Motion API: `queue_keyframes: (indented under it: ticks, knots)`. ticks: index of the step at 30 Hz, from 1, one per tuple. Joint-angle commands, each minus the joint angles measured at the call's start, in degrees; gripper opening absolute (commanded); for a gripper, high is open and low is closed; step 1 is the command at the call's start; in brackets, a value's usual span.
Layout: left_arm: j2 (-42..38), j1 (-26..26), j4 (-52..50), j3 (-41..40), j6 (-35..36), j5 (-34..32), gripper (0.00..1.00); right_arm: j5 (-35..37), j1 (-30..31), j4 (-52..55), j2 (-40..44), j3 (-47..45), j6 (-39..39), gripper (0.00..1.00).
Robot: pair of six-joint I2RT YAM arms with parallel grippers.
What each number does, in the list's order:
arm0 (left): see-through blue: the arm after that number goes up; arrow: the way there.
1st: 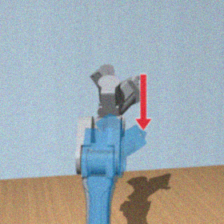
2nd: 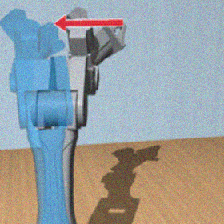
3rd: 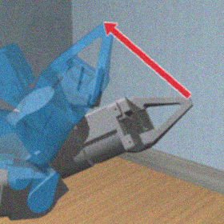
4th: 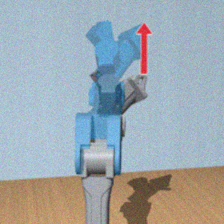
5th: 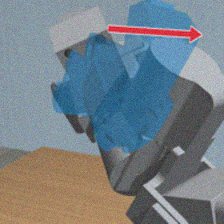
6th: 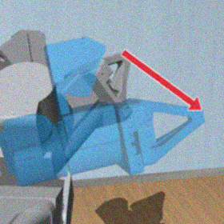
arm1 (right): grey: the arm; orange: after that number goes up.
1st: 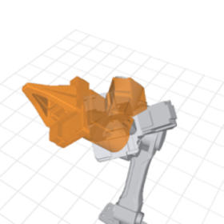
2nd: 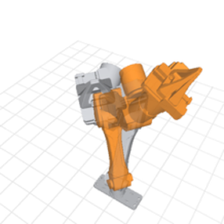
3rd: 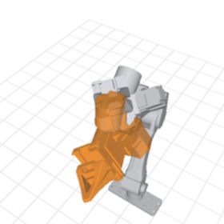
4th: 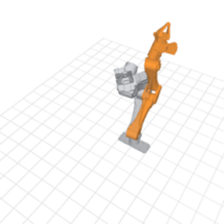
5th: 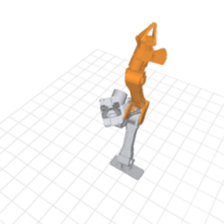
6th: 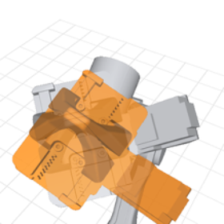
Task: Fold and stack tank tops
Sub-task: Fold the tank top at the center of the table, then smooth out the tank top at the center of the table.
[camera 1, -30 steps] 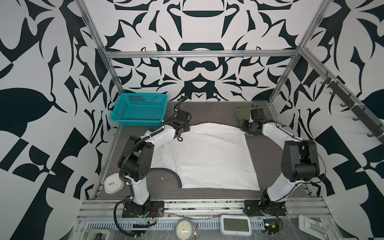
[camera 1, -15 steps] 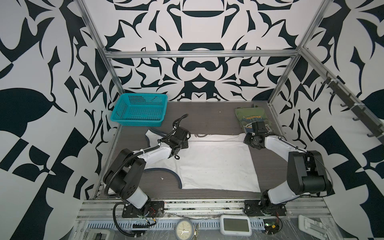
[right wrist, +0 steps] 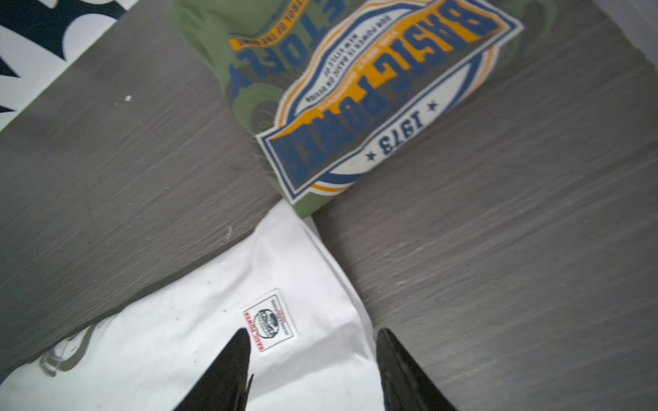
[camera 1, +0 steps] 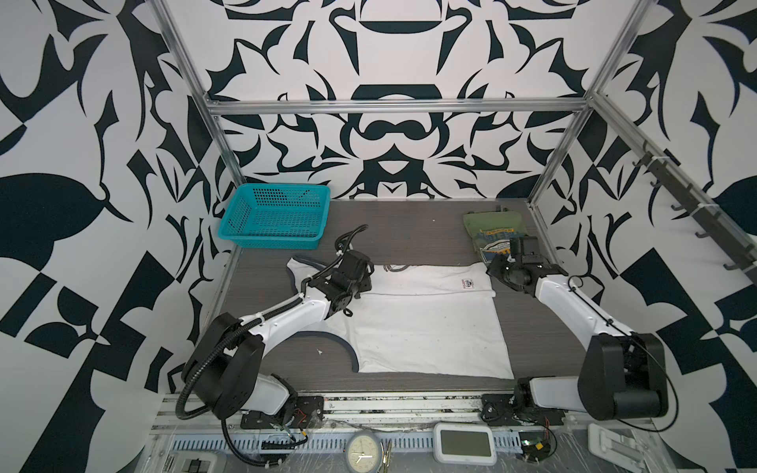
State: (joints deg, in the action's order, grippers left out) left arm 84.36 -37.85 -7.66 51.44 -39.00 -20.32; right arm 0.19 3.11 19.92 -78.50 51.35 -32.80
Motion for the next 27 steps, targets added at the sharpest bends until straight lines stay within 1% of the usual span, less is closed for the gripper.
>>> queue_keyframes:
  ticks: [1, 3, 6, 9, 11, 15, 20, 22, 25, 26, 27]
  knots:
    - [6.8, -0.1, -4.3, 5.4, 0.6, 3.0, 0.54, -3.9, 3.7, 1.1, -5.0, 3.6, 1.5, 0.59]
    - [10.9, -0.1, -4.7, 7.7, 0.3, 4.7, 0.54, -6.3, 4.4, 0.8, -9.1, 4.5, 0.8, 0.59]
    - [14.9, 0.1, -4.7, 8.8, -0.8, 6.8, 0.54, -7.8, 4.3, 0.5, -13.9, 4.6, -0.7, 0.59]
    - [17.0, 0.7, -5.6, 8.0, -2.4, 7.9, 0.53, -7.3, 3.9, 1.7, -16.9, 4.1, -1.5, 0.59]
    - [16.8, 1.0, -5.4, 6.2, -3.5, 7.6, 0.53, -7.9, 2.4, 1.8, -18.1, 2.8, -2.4, 0.58]
    - [14.2, 1.1, -4.7, 1.1, -6.3, 6.3, 0.52, -9.3, -1.2, 1.4, -18.4, -0.1, -3.9, 0.57]
    - [8.5, 1.1, -4.3, -4.7, -8.8, 5.9, 0.51, -9.2, -2.9, 1.5, -17.6, -2.5, -3.8, 0.57]
    - [5.0, 1.2, -5.7, -4.7, -8.4, 4.7, 0.52, -9.0, -3.0, 1.3, -17.4, -2.8, -3.7, 0.57]
    - [1.4, 1.9, -9.4, -1.2, -5.1, -1.2, 0.56, -7.5, -3.1, 2.2, -17.5, -2.0, -3.4, 0.57]
    - [1.0, 3.1, -10.0, -0.1, -4.3, -2.2, 0.57, -7.2, -3.2, 2.4, -17.8, -1.8, -3.2, 0.57]
    - [0.6, 5.1, -9.6, 0.3, -3.7, -1.8, 0.59, -7.2, -3.5, 2.5, -18.0, -1.7, -3.1, 0.57]
